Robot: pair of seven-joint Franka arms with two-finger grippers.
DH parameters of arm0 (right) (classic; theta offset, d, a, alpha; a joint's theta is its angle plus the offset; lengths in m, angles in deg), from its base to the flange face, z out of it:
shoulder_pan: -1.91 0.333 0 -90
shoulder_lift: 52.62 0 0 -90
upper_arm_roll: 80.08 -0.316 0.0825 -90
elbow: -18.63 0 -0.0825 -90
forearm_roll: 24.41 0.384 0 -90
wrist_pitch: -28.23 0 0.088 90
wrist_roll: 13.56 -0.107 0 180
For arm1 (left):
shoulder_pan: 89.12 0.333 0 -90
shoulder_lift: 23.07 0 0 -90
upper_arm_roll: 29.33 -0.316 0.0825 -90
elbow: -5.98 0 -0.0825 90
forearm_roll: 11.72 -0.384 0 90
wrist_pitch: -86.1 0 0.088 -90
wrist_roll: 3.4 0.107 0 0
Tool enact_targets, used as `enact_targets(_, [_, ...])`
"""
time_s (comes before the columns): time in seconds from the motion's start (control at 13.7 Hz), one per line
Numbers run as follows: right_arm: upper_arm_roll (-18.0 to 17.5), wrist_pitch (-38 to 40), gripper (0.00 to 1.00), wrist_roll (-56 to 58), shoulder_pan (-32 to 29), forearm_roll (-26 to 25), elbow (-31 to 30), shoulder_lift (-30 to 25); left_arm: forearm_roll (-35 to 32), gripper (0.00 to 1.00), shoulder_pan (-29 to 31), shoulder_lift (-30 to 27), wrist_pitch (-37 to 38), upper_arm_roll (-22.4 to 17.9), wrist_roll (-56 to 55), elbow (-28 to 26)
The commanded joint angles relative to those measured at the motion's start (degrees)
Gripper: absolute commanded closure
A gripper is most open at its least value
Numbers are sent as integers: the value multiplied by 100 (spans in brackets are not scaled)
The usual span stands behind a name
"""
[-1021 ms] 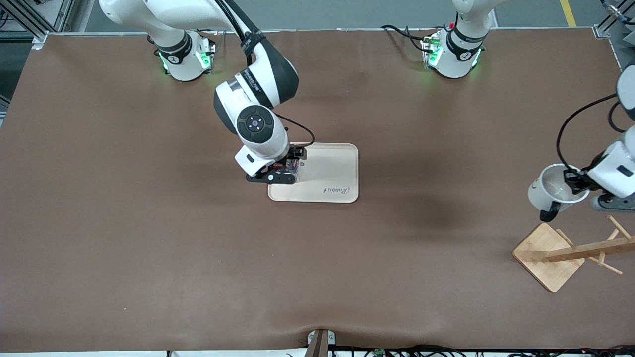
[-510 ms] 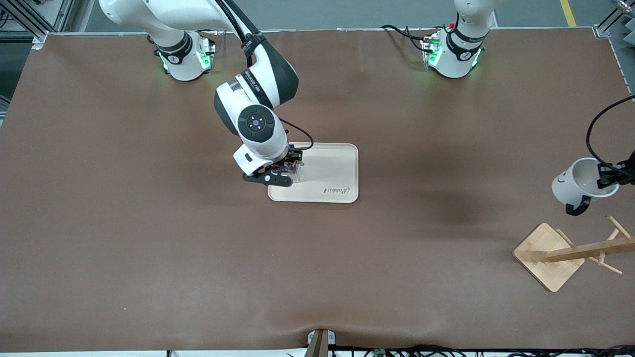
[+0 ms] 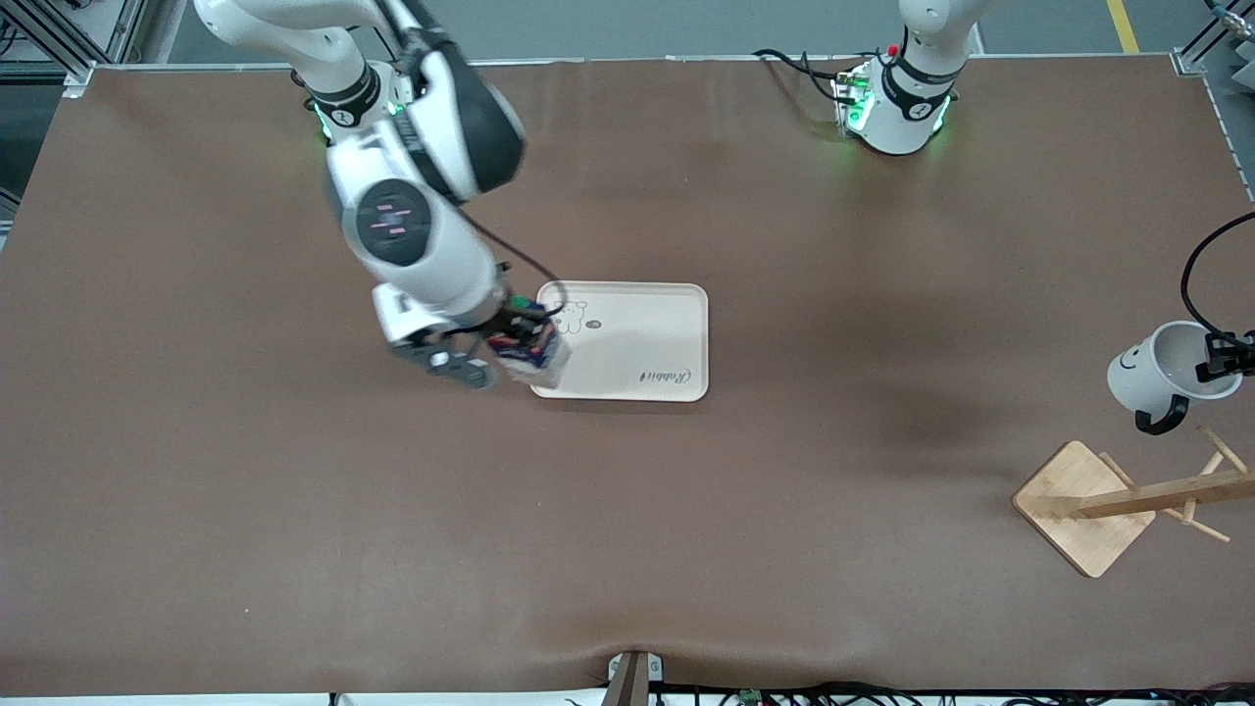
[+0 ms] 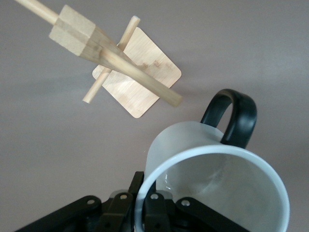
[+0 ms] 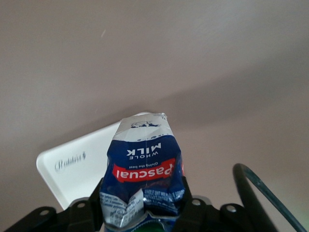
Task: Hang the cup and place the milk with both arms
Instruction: 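Lift the milk carton off the tray and carry it away with the right gripper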
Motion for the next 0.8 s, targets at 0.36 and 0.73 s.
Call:
enact_targets(0.36, [-3,190,100,3491,-2399,-207,-185,-106,469,100,226,273,43,36,394,488])
enact_targets(0.73, [23,-518,100,4654,-3200,-277,-958,-123,452,100,244,467,-132,18,507,621])
